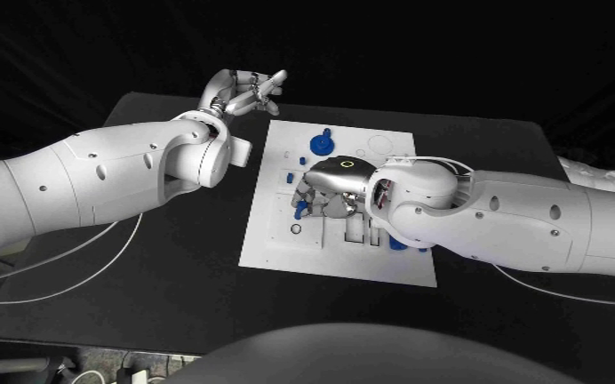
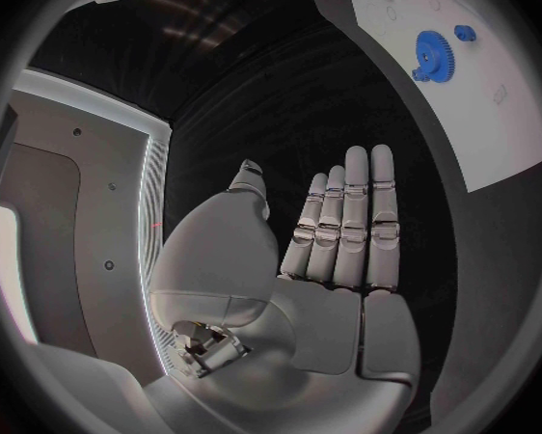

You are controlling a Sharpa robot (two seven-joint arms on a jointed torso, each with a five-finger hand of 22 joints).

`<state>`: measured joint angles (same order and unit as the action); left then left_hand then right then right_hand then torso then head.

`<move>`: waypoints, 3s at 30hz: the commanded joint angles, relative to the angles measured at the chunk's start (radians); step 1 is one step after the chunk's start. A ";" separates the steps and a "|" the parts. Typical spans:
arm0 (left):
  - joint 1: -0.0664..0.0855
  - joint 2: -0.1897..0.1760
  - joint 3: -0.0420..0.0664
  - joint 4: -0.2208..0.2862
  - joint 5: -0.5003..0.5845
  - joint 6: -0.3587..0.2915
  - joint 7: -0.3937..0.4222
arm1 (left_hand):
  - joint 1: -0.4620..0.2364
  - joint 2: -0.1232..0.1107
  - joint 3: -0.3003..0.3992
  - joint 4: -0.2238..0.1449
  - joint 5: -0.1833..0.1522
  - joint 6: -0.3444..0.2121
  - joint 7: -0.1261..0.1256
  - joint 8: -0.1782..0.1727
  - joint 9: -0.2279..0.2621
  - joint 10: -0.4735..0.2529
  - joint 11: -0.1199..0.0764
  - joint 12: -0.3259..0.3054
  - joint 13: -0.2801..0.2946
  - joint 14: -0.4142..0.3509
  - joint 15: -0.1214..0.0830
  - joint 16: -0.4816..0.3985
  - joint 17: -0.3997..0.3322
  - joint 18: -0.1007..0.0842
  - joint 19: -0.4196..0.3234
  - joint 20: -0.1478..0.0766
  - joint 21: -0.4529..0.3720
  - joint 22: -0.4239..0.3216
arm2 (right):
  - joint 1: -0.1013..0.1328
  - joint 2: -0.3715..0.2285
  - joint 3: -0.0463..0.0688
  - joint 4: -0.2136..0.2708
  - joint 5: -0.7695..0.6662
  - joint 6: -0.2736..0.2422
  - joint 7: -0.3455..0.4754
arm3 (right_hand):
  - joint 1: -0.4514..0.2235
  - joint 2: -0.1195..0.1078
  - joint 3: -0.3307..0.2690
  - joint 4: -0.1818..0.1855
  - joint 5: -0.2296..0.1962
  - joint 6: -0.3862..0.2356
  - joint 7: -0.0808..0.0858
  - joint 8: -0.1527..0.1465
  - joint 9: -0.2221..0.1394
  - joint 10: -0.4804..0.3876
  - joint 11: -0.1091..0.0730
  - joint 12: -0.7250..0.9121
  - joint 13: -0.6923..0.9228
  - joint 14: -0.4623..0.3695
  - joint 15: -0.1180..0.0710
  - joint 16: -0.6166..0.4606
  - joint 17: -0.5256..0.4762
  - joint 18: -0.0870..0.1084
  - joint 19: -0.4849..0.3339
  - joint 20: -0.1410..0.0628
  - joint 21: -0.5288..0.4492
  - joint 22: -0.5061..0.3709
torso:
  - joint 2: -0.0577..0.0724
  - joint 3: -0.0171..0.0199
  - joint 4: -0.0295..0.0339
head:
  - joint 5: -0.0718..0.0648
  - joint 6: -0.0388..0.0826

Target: Assemble the parts on the task board

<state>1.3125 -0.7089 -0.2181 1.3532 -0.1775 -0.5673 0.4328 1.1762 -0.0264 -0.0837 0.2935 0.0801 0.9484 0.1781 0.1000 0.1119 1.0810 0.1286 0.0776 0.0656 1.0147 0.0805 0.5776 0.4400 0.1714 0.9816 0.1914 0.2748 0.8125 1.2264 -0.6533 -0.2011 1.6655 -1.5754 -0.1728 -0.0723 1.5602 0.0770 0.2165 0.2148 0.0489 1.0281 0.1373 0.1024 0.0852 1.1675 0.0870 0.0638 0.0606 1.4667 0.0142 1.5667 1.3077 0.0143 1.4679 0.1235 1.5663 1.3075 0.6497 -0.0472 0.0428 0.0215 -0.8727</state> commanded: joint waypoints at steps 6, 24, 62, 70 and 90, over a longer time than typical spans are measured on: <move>0.001 0.002 0.001 0.003 0.003 0.013 0.008 | 0.005 0.014 -0.005 -0.001 0.005 -0.004 0.001 -0.005 0.002 -0.006 0.001 0.002 -0.001 0.004 -0.002 -0.004 -0.003 0.011 0.007 -0.002 -0.008 -0.003 | -0.002 0.014 0.000 -0.002 -0.083 0.040 0.020 | 0.008 0.004 0.009 0.001 0.003 0.025 -0.010 0.000 0.003 -0.017 -0.002 -0.005 -0.001 0.104 0.006 0.004 0.263 -0.014 0.103 0.005 0.004 0.263 | -0.001 -0.0001 -0.0006 | -0.004 0.000; 0.001 0.002 0.001 0.003 0.003 0.013 0.007 | 0.006 0.016 -0.006 -0.001 0.006 -0.005 0.001 -0.005 0.002 -0.006 0.001 0.002 -0.001 0.004 -0.002 -0.003 -0.004 0.011 0.008 -0.002 -0.009 -0.004 | -0.010 0.047 0.000 -0.024 -0.151 0.095 0.018 | 0.008 0.002 0.016 0.004 0.003 0.019 -0.013 -0.008 0.000 -0.034 -0.005 -0.004 -0.001 0.104 -0.002 0.004 0.263 -0.014 0.103 0.001 0.004 0.263 | 0.001 0.0009 -0.0002 | -0.007 0.000; 0.001 0.000 0.001 0.003 0.003 0.012 0.006 | 0.006 0.016 -0.006 -0.001 0.006 -0.005 0.001 -0.005 0.002 -0.006 0.001 0.002 -0.001 0.004 -0.002 -0.003 -0.004 0.011 0.008 -0.002 -0.009 -0.004 | -0.033 0.071 -0.002 -0.063 -0.130 0.141 0.003 | -0.009 -0.024 0.009 0.014 0.002 -0.004 -0.012 -0.028 -0.007 -0.071 -0.004 -0.005 -0.001 0.104 -0.006 0.004 0.263 -0.014 0.103 -0.006 0.004 0.263 | -0.001 -0.0004 -0.0003 | -0.013 0.000; 0.001 0.001 0.001 0.002 0.003 0.012 0.007 | 0.006 0.016 -0.006 -0.001 0.006 -0.005 0.001 -0.005 0.002 -0.006 0.001 0.002 -0.001 0.004 -0.002 -0.003 -0.004 0.011 0.008 -0.002 -0.009 -0.004 | -0.034 0.066 -0.003 -0.059 -0.128 0.110 -0.001 | -0.116 -0.123 -0.089 0.047 -0.003 -0.239 0.038 -0.045 -0.024 -0.267 0.037 -0.005 0.001 0.104 0.022 0.004 0.263 -0.014 0.103 0.013 0.004 0.263 | -0.001 -0.0002 -0.0002 | -0.014 0.000; 0.000 0.014 0.000 -0.015 0.003 0.020 0.005 | 0.010 0.022 -0.008 -0.001 0.006 -0.005 0.002 -0.005 0.002 -0.006 0.001 0.002 -0.001 0.005 -0.002 -0.003 -0.006 0.011 0.010 -0.002 -0.011 -0.007 | 0.068 -0.237 -0.003 0.121 0.438 -0.206 -0.027 | -0.135 -0.091 -0.135 0.041 -0.001 -0.184 0.068 -0.003 -0.002 -0.141 0.061 0.078 0.025 0.104 0.069 0.004 0.263 -0.014 0.103 0.063 0.004 0.263 | -0.004 -0.0018 -0.0054 | -0.055 0.000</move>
<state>1.3124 -0.6974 -0.2183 1.3386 -0.1774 -0.5652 0.4324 1.1881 -0.0146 -0.0866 0.2906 0.0801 0.9484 0.1781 0.1000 0.1121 1.0810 0.1286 0.0776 0.0656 1.0147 0.0805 0.5776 0.4354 0.1715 0.9852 0.1878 0.2671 0.8069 1.2920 -0.8844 -0.2036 1.7748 -1.3623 -0.3591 -0.0671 1.4299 -0.0202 0.0793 0.2613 0.0498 0.8409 0.2036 0.0956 0.0831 1.0294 0.1475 0.1436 0.0860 1.4648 0.0806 1.5667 1.3080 0.0142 1.4660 0.1828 1.5663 1.3074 0.6468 -0.0476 0.0383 -0.0226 -0.8727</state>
